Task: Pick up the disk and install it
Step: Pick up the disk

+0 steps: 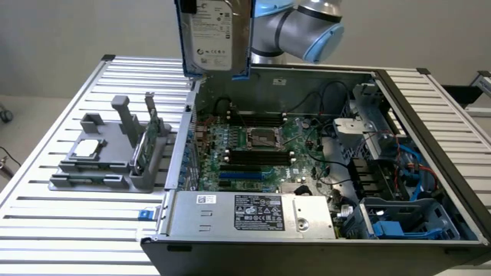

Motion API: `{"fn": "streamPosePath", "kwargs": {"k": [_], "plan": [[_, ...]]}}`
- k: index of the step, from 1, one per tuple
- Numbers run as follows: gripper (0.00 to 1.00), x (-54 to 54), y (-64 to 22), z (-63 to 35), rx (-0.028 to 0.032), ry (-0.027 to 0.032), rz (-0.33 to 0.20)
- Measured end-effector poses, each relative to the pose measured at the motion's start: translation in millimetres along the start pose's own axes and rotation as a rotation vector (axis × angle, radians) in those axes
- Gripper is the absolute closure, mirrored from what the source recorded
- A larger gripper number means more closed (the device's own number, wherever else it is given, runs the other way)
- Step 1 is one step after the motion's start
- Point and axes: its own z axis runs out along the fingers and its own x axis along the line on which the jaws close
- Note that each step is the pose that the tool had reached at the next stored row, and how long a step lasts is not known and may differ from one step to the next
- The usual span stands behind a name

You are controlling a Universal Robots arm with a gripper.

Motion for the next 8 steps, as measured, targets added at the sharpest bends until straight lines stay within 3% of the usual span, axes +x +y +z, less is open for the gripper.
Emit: {"fn": "streamPosePath", "kwargs": {"k": [8], "plan": [[0.67,12.6,-32.4,-0.7,0.0001,-0.0001,0.0]]}}
